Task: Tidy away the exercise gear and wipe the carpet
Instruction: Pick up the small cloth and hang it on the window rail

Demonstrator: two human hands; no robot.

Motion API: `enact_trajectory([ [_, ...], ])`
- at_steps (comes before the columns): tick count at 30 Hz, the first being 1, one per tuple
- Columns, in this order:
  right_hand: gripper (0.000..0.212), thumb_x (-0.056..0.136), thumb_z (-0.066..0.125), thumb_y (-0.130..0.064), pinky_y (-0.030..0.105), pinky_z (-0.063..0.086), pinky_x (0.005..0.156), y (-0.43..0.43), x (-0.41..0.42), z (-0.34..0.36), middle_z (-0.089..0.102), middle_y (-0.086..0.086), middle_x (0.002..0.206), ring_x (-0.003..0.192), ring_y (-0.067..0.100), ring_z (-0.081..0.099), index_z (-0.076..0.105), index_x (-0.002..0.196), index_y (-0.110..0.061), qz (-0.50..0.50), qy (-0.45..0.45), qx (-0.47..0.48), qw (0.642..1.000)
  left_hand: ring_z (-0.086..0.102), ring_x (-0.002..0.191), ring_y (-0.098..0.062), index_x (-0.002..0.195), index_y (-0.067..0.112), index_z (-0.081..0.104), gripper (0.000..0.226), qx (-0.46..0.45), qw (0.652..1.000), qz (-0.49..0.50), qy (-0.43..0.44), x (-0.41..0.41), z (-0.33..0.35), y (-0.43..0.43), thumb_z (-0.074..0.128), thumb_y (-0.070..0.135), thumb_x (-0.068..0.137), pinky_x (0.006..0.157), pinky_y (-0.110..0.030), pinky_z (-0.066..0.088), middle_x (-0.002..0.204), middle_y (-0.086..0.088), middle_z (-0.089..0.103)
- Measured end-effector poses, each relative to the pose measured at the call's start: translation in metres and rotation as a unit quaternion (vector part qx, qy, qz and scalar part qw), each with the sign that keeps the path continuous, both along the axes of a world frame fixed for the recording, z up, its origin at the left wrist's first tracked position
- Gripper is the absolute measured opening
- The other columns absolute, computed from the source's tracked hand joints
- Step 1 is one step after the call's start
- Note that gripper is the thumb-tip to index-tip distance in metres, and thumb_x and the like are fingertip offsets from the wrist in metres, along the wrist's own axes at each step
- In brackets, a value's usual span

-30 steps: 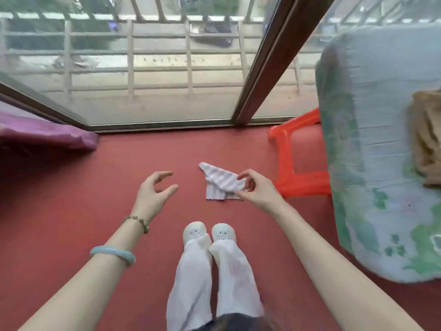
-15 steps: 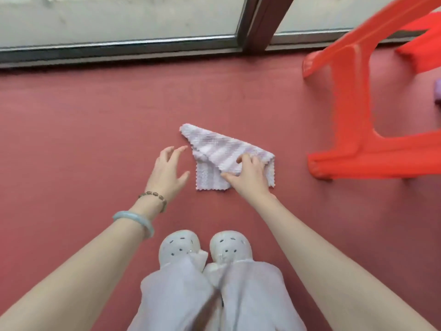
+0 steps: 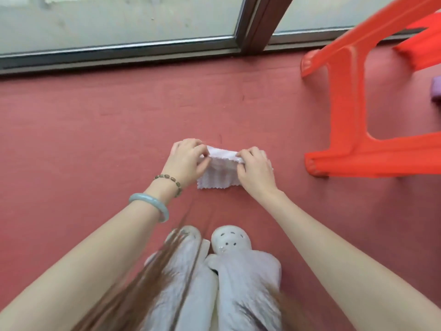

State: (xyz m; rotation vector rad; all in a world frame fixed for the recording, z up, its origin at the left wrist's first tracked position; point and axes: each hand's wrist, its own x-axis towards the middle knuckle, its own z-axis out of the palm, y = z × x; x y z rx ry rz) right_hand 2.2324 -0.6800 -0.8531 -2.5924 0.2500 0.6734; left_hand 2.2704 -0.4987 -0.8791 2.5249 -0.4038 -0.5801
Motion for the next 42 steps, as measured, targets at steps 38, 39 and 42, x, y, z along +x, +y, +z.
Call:
enact_trajectory([
  [38, 0.031, 0.082, 0.052, 0.0, 0.026, 0.045, 0.077, 0.112, 0.192, 0.845, 0.071, -0.005, 0.086, 0.084, 0.006, 0.061, 0.07, 0.084, -0.025, 0.215, -0.15, 0.276, 0.925, 0.058, 0.084, 0.01, 0.086, 0.03, 0.063, 0.011, -0.119, 0.966, 0.154, -0.171, 0.083, 0.851, 0.254, 0.055, 0.025, 0.081, 0.075, -0.005, 0.041, 0.093, 0.026, 0.061],
  [39, 0.031, 0.083, 0.051, -0.001, 0.026, 0.045, 0.073, 0.119, 0.201, 0.851, 0.071, -0.002, 0.084, 0.079, 0.004, 0.059, 0.069, 0.082, -0.025, 0.202, -0.151, 0.283, 0.926, 0.061, 0.088, 0.005, 0.084, 0.031, 0.063, 0.019, -0.134, 0.964, 0.159, -0.168, 0.096, 0.856, 0.262, 0.055, 0.015, 0.081, 0.078, -0.008, 0.044, 0.094, 0.02, 0.063],
  [42, 0.025, 0.084, 0.05, 0.0, 0.025, 0.04, 0.065, 0.141, 0.227, 0.864, 0.066, 0.002, 0.075, 0.07, 0.004, 0.053, 0.069, 0.081, -0.015, 0.172, -0.168, 0.279, 0.93, 0.063, 0.094, 0.0, 0.087, 0.036, 0.06, 0.041, -0.162, 0.958, 0.168, -0.165, 0.134, 0.874, 0.286, 0.053, -0.004, 0.086, 0.082, -0.011, 0.047, 0.094, 0.013, 0.066],
])
